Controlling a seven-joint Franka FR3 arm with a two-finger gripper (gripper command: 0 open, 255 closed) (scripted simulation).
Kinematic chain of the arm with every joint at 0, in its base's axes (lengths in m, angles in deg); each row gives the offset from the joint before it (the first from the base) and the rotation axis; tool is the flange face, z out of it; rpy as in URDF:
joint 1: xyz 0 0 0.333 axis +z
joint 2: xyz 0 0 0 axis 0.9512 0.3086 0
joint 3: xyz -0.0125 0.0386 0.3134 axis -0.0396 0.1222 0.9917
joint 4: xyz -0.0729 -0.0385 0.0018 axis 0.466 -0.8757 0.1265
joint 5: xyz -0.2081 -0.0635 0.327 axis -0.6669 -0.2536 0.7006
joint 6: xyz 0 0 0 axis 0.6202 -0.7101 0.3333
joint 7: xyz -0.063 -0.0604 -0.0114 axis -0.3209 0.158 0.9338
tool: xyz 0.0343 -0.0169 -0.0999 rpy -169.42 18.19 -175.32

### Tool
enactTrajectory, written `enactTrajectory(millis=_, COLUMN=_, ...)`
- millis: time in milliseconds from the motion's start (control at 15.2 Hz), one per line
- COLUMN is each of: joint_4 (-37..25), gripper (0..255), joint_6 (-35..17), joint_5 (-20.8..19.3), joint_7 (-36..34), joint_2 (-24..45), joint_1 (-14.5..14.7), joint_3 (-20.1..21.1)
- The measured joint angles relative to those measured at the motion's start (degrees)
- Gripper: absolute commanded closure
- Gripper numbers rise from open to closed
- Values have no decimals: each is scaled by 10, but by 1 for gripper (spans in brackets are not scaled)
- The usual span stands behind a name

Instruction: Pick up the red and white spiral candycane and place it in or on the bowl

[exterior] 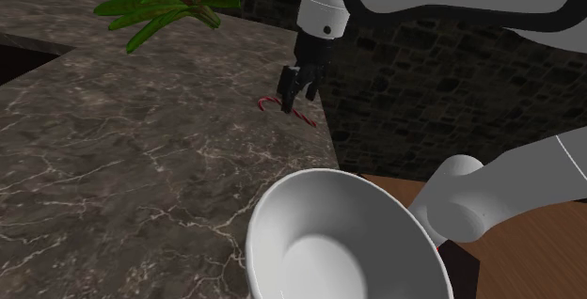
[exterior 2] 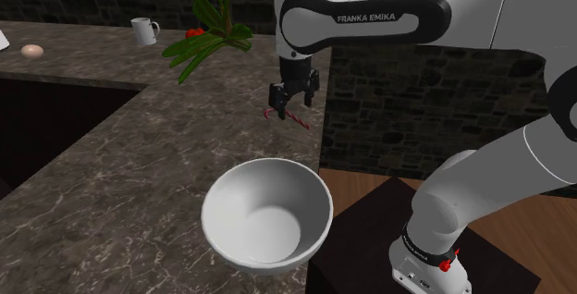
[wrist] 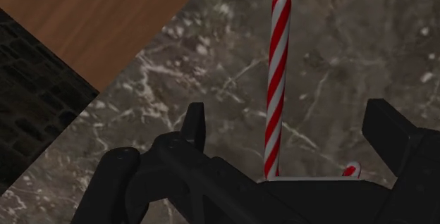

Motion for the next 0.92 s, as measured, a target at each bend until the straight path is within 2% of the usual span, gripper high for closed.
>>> enactTrajectory(millis=264, joint_4=26, gripper=0, joint_6=-26, joint_5=1, joint_7=1, joint_2=0, joint_1=1, joint_3=2)
enactTrajectory(millis=594, joint_4=29, gripper=0, joint_6=-29, joint_5=1, joint_7=1, joint_2=-1, joint_1=1, joint_3=2)
enactTrajectory(millis=660, joint_4=29, gripper=255, joint_6=-29, joint_5=1, joint_7=1, joint_2=-1, joint_1=1, joint_3=2)
enactTrajectory(millis=792, joint_4=26, gripper=255, joint_6=-31, joint_5=14, joint_7=1, joint_2=-3, joint_1=2, joint_3=3)
enactTrajectory(millis=924, joint_4=26, gripper=255, joint_6=-27, joint_5=8, joint_7=1, joint_2=-5, joint_1=2, joint_3=3)
